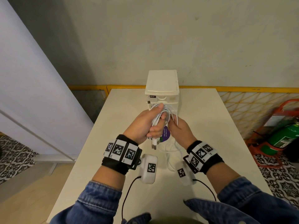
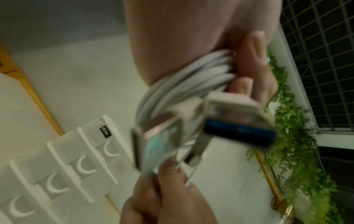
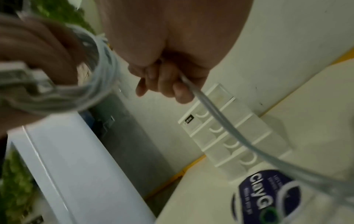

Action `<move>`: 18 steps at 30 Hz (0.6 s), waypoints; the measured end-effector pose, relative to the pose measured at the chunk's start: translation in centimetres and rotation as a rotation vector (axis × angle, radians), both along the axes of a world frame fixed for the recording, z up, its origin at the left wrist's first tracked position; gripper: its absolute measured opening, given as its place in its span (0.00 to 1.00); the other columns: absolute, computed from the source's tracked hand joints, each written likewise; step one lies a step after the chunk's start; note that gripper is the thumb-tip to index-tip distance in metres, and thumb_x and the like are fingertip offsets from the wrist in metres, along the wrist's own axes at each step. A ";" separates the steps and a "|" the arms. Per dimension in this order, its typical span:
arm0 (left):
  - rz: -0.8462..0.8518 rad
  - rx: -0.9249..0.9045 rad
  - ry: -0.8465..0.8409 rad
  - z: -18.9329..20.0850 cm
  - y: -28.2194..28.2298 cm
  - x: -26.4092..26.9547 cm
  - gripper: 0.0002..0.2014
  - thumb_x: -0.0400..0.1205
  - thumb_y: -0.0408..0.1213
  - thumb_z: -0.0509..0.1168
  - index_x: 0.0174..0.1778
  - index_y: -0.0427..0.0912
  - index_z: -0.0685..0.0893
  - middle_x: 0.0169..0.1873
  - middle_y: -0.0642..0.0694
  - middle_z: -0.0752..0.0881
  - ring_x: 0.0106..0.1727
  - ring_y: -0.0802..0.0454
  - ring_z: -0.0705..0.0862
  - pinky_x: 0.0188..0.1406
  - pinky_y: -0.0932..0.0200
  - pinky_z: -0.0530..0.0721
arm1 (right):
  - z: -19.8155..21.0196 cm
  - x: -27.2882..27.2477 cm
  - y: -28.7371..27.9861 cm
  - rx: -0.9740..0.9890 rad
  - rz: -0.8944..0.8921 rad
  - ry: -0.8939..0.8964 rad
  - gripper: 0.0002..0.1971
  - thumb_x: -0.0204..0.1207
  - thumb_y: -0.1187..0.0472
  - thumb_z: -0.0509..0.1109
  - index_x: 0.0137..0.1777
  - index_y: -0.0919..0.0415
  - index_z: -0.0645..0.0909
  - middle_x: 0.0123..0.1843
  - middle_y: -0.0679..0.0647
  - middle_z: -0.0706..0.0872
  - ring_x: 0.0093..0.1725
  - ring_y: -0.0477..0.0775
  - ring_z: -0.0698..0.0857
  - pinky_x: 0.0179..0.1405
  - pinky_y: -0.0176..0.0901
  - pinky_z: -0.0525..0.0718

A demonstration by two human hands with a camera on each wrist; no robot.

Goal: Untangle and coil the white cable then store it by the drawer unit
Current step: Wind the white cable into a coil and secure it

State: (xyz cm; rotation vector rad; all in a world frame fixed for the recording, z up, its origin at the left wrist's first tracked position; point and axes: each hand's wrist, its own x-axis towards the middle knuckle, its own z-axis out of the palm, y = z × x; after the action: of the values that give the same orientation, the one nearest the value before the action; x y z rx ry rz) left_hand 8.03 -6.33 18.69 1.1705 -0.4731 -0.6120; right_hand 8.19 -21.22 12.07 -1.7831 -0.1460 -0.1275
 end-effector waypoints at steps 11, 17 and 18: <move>-0.020 -0.474 0.098 -0.6 0.3 0.4 0.18 0.78 0.55 0.65 0.37 0.41 0.77 0.13 0.53 0.64 0.11 0.59 0.61 0.12 0.66 0.60 | -1.9 -0.5 -0.6 -0.164 -0.105 -0.257 0.21 0.77 0.44 0.53 0.48 0.60 0.78 0.35 0.55 0.85 0.34 0.45 0.81 0.33 0.39 0.77; 0.146 -0.430 0.118 -1.3 0.2 0.9 0.22 0.84 0.41 0.56 0.22 0.41 0.69 0.09 0.54 0.68 0.09 0.61 0.65 0.12 0.68 0.64 | -2.6 0.6 -1.0 -0.218 -0.132 -0.246 0.12 0.83 0.58 0.57 0.47 0.58 0.82 0.39 0.43 0.85 0.38 0.34 0.82 0.36 0.24 0.74; 0.158 -0.460 0.128 -1.3 0.2 1.0 0.21 0.84 0.42 0.56 0.24 0.41 0.71 0.10 0.54 0.69 0.09 0.61 0.65 0.12 0.67 0.63 | -2.9 0.8 -1.2 -0.243 -0.115 -0.216 0.11 0.83 0.58 0.57 0.49 0.56 0.83 0.42 0.42 0.86 0.40 0.32 0.82 0.39 0.23 0.75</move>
State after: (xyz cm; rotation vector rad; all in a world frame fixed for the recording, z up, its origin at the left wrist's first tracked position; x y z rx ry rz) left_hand 9.00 -6.14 17.43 0.7186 -0.3818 -0.4086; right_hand 8.98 -22.43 9.16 -2.0181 -0.2213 -0.4000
